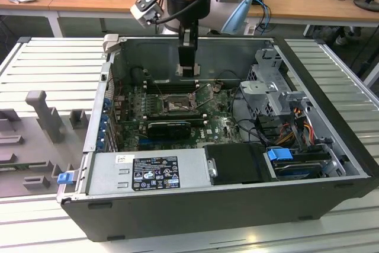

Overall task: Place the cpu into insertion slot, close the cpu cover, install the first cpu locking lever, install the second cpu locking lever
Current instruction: 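Place the cpu into insertion slot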

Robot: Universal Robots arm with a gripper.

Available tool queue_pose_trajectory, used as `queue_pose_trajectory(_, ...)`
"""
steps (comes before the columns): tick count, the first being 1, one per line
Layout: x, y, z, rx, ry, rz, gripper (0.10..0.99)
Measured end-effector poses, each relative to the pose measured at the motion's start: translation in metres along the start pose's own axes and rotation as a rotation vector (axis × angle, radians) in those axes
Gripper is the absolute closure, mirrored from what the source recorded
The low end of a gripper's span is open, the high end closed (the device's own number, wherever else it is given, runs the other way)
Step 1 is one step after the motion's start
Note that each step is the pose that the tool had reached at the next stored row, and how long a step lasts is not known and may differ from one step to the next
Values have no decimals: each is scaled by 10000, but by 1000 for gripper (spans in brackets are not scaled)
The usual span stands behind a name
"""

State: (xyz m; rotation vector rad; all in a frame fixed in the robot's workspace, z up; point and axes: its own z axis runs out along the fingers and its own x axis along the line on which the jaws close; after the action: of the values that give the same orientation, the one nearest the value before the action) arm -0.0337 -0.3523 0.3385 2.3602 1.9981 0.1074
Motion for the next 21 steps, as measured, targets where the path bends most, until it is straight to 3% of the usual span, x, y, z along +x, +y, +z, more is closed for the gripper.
queue_pose_trajectory(3, -1, -2, 26, 17, 40, -630, 557)
queue_pose_trajectory(6, -1, -3, 39, 23, 24, -1173, 557)
queue_pose_trajectory(10, -1, -4, 45, 42, 113, -2235, 557)
queue_pose_trajectory(13, -3, -15, 72, 46, 153, -2733, 557)
queue_pose_trajectory(14, -9, -64, 113, 34, 151, -2703, 557)
queue_pose_trajectory(17, -9, -72, 192, 25, 111, -2205, 557)
queue_pose_trajectory(21, -4, -52, 270, 24, 109, -2185, 557)
